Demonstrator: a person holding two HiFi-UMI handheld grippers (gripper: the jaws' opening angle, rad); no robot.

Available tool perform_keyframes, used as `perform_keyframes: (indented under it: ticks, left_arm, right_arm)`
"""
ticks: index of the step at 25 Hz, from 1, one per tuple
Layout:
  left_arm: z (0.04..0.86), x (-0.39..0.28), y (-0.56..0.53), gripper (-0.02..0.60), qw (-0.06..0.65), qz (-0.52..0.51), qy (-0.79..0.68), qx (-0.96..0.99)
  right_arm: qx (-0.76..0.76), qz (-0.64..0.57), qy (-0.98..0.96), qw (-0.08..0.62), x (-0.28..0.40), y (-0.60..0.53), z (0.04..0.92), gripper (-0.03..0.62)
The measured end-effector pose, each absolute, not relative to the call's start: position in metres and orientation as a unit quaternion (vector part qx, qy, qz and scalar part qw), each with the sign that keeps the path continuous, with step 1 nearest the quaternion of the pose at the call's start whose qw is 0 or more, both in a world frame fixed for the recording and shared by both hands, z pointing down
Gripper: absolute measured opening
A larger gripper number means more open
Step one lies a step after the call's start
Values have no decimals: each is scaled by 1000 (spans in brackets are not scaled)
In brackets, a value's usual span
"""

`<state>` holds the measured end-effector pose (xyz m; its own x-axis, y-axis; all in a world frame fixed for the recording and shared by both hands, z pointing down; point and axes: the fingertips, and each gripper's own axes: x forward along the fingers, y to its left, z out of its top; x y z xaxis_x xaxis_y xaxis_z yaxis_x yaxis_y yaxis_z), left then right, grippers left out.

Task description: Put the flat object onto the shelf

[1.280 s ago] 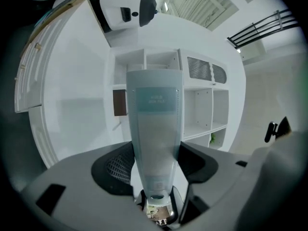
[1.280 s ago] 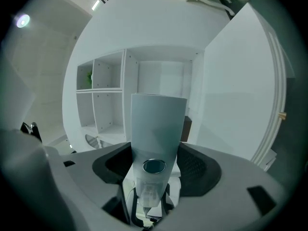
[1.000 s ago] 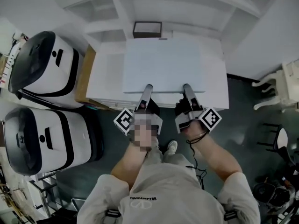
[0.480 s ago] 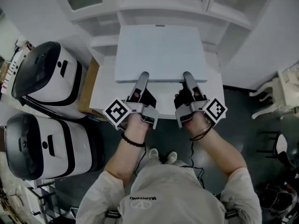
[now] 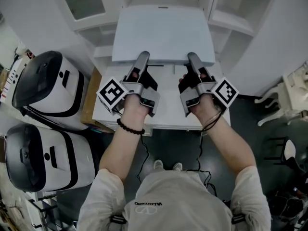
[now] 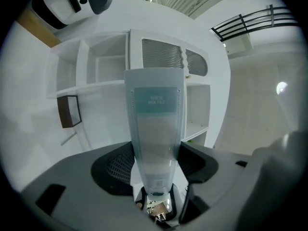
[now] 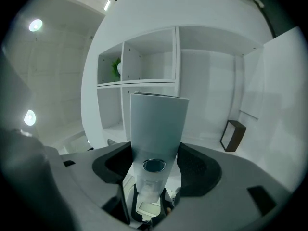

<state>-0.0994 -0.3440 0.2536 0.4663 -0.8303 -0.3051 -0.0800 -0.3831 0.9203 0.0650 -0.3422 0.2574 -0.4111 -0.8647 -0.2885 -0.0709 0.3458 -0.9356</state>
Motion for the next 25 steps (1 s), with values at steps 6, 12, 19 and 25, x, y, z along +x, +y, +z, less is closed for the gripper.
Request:
perform_keyframes:
  ticks: [6,12,19,25]
  left_arm:
    - [235,-92,-389,279,461,-415,-309,721]
    - [230,-88,-433,281,472,-404,-324,714]
    - [234,-85,-478,282,490,-392,-340,701]
    - [235,-82,-496,288,494,-390,-340,699]
  right_arm:
    - [-348,-447,697,439,74,-387,228,291]
    - [-364,-455,677,449,79,-428,225,293]
    - [-380,-472,653,454,83,-473,232,293]
    - [-389,-467,646,461,87,-491,232,293]
